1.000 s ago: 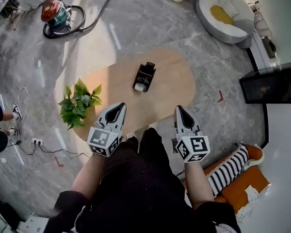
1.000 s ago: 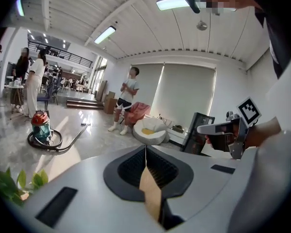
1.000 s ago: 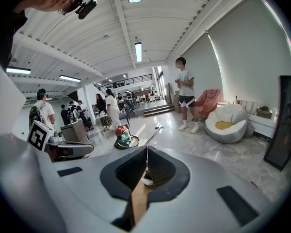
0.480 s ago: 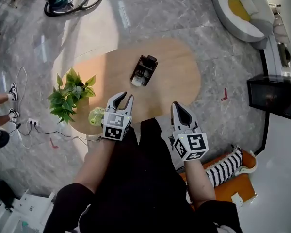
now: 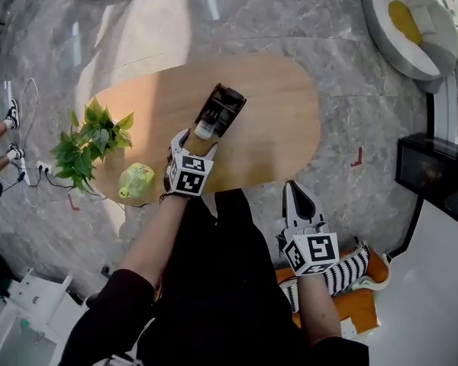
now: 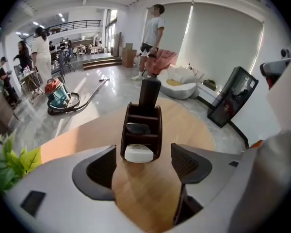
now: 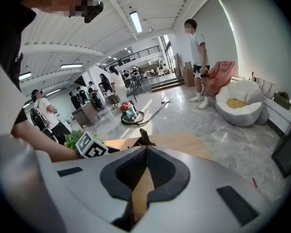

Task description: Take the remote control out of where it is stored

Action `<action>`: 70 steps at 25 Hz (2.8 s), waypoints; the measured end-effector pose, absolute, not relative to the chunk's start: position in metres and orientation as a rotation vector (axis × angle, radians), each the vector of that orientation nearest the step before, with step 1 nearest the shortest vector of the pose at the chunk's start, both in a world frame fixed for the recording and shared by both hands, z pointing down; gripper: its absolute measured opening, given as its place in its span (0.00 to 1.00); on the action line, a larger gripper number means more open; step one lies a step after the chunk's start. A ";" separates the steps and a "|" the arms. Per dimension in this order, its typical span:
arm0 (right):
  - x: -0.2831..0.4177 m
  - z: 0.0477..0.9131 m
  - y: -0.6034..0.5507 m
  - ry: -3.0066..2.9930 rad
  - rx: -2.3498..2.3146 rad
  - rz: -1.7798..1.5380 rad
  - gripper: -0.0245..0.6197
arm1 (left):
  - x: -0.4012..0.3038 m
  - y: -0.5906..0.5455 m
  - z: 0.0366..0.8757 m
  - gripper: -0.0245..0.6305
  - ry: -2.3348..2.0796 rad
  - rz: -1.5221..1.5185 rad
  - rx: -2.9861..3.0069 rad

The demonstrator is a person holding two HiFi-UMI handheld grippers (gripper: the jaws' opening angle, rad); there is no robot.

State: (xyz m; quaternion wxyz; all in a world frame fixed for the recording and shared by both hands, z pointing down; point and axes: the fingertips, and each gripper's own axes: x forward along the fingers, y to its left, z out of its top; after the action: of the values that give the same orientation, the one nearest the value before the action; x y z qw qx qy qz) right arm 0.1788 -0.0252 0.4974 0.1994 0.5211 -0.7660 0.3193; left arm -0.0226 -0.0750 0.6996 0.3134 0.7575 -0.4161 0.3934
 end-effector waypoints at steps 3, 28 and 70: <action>0.190 0.506 -0.025 -2.129 1.464 0.916 0.05 | -0.025 -0.079 0.734 0.55 -1.065 1.143 1.940; 0.173 0.524 -0.021 -2.153 1.362 0.963 0.05 | -0.028 -0.099 0.759 0.44 -1.093 1.337 1.893; 0.103 0.627 -0.018 -2.170 0.955 0.942 0.05 | -0.155 -0.025 0.840 0.44 -1.492 1.011 1.525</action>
State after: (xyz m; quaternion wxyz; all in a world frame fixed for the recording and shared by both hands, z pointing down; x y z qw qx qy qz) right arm 0.1030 -0.0183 0.6268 0.2909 0.3580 -0.8140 0.3531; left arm -0.1547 -0.0246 0.8397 0.3804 0.5974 -0.5845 0.3959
